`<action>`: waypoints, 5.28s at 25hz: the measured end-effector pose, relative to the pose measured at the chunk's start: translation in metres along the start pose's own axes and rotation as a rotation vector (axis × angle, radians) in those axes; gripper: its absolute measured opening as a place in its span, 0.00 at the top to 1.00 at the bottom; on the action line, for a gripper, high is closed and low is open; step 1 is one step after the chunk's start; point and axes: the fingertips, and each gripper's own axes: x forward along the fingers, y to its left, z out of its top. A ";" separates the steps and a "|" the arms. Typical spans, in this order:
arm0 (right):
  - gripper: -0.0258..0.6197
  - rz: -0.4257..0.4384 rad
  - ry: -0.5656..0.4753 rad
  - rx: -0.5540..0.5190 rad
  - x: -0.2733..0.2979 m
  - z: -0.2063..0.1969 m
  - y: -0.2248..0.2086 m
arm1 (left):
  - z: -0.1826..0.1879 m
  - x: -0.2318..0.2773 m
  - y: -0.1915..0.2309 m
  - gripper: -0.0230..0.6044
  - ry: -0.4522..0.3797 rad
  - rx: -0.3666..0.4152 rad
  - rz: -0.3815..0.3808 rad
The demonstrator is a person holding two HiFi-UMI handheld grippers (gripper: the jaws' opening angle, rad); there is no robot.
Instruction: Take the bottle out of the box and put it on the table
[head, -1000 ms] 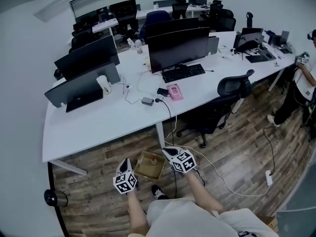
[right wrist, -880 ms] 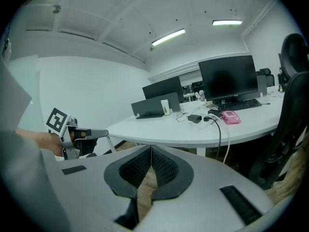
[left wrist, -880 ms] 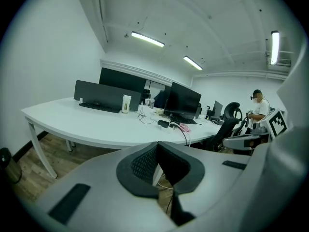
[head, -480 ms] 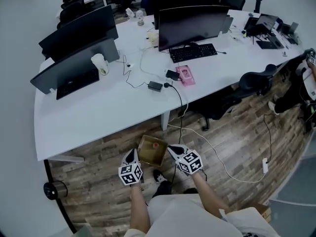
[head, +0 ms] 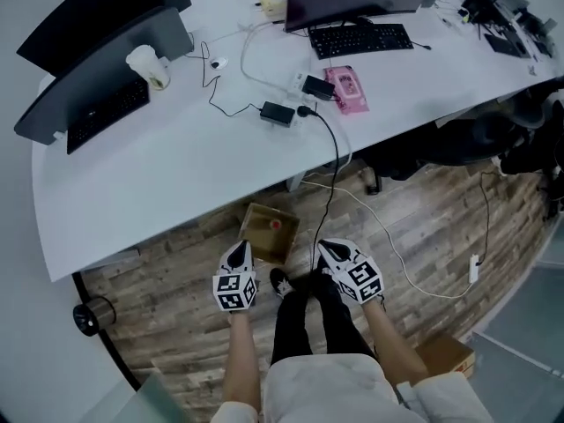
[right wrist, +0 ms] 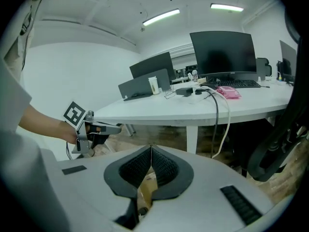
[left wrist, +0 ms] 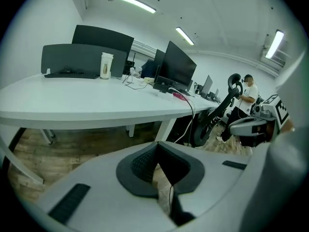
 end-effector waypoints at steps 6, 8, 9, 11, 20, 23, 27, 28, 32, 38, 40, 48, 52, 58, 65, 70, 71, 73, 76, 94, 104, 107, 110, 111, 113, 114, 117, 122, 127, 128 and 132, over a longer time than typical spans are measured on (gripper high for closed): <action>0.90 -0.007 -0.031 0.009 0.038 -0.039 -0.042 | -0.059 0.075 0.009 0.94 0.077 0.185 0.017; 0.90 -0.009 -0.020 0.017 0.057 -0.069 -0.051 | -0.089 0.099 0.013 0.94 0.092 0.184 -0.008; 0.90 -0.007 -0.012 0.032 0.067 -0.086 -0.055 | -0.105 0.109 0.014 0.94 0.104 0.186 -0.016; 0.90 0.001 0.001 0.058 0.083 -0.117 -0.063 | -0.137 0.129 0.015 0.94 0.127 0.192 -0.028; 0.90 0.016 0.025 0.075 0.152 -0.218 -0.092 | -0.240 0.210 0.030 0.94 0.138 0.160 -0.035; 0.90 0.008 0.027 0.083 0.173 -0.244 -0.097 | -0.266 0.225 0.031 0.94 0.144 0.174 -0.049; 0.90 -0.003 0.022 0.109 0.201 -0.273 -0.102 | -0.295 0.244 0.033 0.94 0.158 0.185 -0.070; 0.90 0.001 0.024 0.102 0.208 -0.279 -0.100 | -0.302 0.247 0.035 0.94 0.159 0.184 -0.069; 0.90 0.027 0.030 0.050 0.232 -0.300 -0.090 | -0.329 0.260 0.042 0.94 0.164 0.204 -0.074; 0.90 0.045 0.025 0.019 0.251 -0.324 -0.091 | -0.372 0.298 0.052 0.92 0.162 0.251 -0.112; 0.90 0.044 0.018 -0.002 0.252 -0.331 -0.097 | -0.390 0.311 0.053 0.87 0.165 0.257 -0.123; 0.90 0.056 -0.006 0.007 0.257 -0.366 -0.109 | -0.451 0.359 0.070 0.64 0.151 0.237 -0.100; 0.90 0.146 -0.001 -0.106 0.270 -0.378 -0.103 | -0.475 0.391 0.077 0.41 0.145 0.239 -0.111; 0.90 0.200 -0.033 -0.187 0.286 -0.391 -0.111 | -0.511 0.440 0.085 0.35 0.117 0.244 -0.107; 0.90 0.184 -0.030 -0.215 0.305 -0.420 -0.130 | -0.532 0.482 0.094 0.35 0.076 0.295 -0.091; 0.90 0.153 -0.018 -0.195 0.301 -0.427 -0.134 | -0.526 0.483 0.097 0.46 0.064 0.304 -0.072; 0.90 0.145 -0.025 -0.191 0.298 -0.424 -0.134 | -0.525 0.479 0.097 0.46 0.066 0.302 -0.072; 0.90 0.135 -0.033 -0.187 0.290 -0.419 -0.134 | -0.520 0.470 0.095 0.47 0.062 0.304 -0.069; 0.90 0.123 -0.043 -0.175 0.275 -0.418 -0.134 | -0.505 0.452 0.090 0.47 0.056 0.310 -0.065; 0.90 0.035 -0.087 -0.065 0.179 -0.225 -0.063 | -0.282 0.282 0.022 0.47 0.068 0.392 -0.156; 0.90 -0.056 -0.175 -0.001 0.115 -0.096 -0.034 | -0.142 0.176 0.002 0.47 0.082 0.358 -0.146; 0.90 -0.057 -0.183 0.034 0.091 -0.060 -0.014 | -0.079 0.135 -0.005 0.47 0.065 0.368 -0.136; 0.90 -0.068 -0.199 0.014 0.069 -0.023 -0.007 | -0.025 0.113 -0.016 0.47 0.014 0.378 -0.143; 0.90 -0.075 -0.208 0.010 0.061 -0.012 -0.005 | -0.011 0.107 -0.021 0.47 0.002 0.383 -0.146; 0.90 -0.087 -0.226 0.014 0.046 0.007 0.000 | 0.012 0.095 -0.026 0.47 -0.014 0.387 -0.145; 0.90 -0.090 -0.237 0.014 0.040 0.018 0.003 | 0.025 0.087 -0.027 0.47 -0.018 0.389 -0.142; 0.90 -0.096 -0.282 0.008 0.028 0.050 0.011 | 0.071 0.067 -0.031 0.47 -0.026 0.407 -0.145; 0.90 -0.092 -0.334 0.022 0.010 0.077 0.029 | 0.141 0.044 -0.023 0.47 -0.075 0.455 -0.124; 0.90 -0.111 -0.333 0.054 0.011 0.077 0.032 | 0.190 0.063 0.013 0.47 -0.109 0.450 -0.081; 0.90 -0.113 -0.330 0.056 0.012 0.077 0.032 | 0.195 0.070 0.020 0.47 -0.105 0.442 -0.077; 0.90 -0.119 -0.323 0.067 0.018 0.082 0.035 | 0.201 0.094 0.044 0.46 -0.072 0.402 -0.069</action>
